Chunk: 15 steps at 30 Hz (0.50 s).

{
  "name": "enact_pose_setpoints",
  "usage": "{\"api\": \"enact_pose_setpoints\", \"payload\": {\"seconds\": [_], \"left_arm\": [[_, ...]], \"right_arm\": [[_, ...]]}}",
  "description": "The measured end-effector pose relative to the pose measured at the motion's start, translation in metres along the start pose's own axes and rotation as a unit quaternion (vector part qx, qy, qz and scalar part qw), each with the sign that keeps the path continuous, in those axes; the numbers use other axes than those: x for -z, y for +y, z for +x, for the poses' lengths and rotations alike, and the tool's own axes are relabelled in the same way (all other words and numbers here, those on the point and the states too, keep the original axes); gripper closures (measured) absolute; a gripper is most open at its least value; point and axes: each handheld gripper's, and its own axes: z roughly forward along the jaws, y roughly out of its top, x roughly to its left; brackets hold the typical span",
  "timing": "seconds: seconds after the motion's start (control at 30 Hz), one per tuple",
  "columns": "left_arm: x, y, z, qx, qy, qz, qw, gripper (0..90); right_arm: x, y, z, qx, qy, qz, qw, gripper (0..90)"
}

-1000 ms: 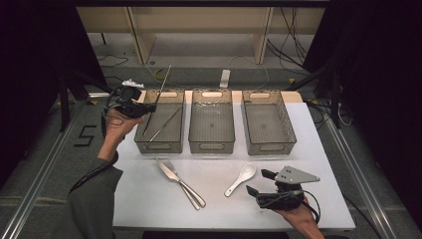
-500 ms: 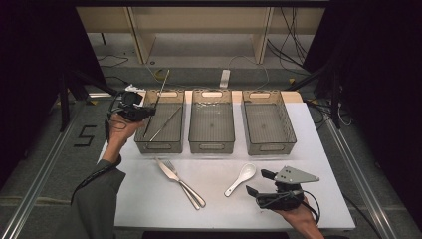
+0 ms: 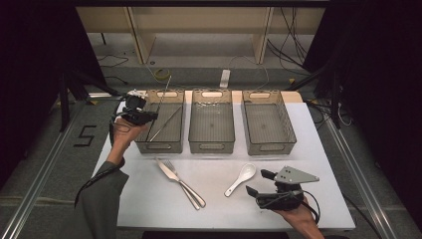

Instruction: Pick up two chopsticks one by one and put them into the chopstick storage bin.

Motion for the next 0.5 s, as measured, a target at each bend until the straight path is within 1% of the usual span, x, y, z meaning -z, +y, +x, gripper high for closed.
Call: {"api": "enact_pose_setpoints", "payload": {"seconds": [0.27, 0.33, 0.43, 0.5], "left_arm": [[-0.0051, -0.0053, 0.0018, 0.001, 0.006, 0.008, 1.0000, 84.0], [-0.0058, -0.0065, 0.0021, 0.000, 0.004, 0.010, 0.9999, 83.7], [-0.0068, -0.0076, 0.0022, 0.006, 0.000, 0.008, 0.9999, 83.2], [-0.0069, -0.0071, 0.0024, 0.006, 0.001, 0.010, 0.9999, 82.1]], "right_arm": [[-0.0003, -0.0001, 0.0000, -0.001, 0.000, 0.000, 1.0000, 25.2], [-0.0004, -0.0002, 0.0002, 0.000, 0.000, 0.000, 1.0000, 25.2], [-0.0008, -0.0002, 0.0001, 0.000, 0.001, 0.000, 1.0000, 25.2], [-0.0007, -0.0002, 0.0000, -0.001, 0.001, 0.000, 1.0000, 25.2]]}}
